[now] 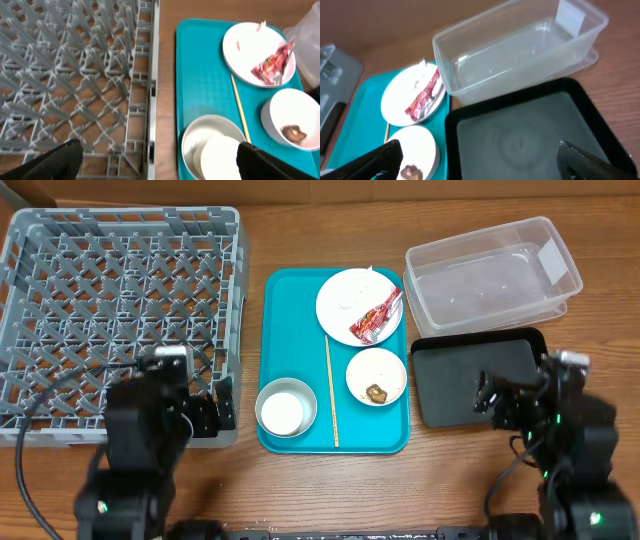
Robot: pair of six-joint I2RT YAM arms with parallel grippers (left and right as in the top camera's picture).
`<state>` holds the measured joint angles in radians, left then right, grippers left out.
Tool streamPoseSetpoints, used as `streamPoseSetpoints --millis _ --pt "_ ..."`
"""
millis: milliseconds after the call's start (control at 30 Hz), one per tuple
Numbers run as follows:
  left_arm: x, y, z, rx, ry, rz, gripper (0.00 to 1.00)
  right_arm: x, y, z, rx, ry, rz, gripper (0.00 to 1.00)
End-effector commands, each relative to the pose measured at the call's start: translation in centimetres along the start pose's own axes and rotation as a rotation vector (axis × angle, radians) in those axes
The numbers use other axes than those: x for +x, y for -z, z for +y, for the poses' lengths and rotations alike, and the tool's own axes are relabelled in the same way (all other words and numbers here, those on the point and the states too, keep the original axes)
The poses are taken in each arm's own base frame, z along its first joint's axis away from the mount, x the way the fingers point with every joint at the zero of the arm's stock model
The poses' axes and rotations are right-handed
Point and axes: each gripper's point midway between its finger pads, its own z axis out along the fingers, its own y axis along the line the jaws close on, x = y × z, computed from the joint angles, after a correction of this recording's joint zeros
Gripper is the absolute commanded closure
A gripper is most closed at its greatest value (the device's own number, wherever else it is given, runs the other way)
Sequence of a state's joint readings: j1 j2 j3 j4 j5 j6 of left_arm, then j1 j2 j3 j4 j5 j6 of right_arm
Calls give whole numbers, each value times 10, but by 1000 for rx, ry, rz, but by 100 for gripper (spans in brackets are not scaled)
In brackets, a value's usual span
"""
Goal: Sort waste into correct bins and load items into the dishwasher
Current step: 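Reach the right gripper to the red wrapper on the white plate and grasp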
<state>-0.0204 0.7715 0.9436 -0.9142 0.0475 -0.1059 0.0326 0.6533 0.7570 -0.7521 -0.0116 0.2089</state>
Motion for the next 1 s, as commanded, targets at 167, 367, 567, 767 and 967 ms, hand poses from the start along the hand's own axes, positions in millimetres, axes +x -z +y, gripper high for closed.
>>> streamPoseSetpoints --millis 167,367,567,767,967 --pt "-6 17 -8 12 19 171 0 -16 -7 7 61 -10 287 0" --pt "-2 16 -8 14 22 192 0 -7 -21 20 13 -40 445 0" --pt "-1 16 -8 13 22 197 0 -4 -22 50 -176 -5 482 0" --pt "-1 16 -8 13 22 196 0 -38 -17 57 -107 -23 413 1" --pt "-1 16 -8 13 22 196 0 -67 -28 94 -135 48 461 0"
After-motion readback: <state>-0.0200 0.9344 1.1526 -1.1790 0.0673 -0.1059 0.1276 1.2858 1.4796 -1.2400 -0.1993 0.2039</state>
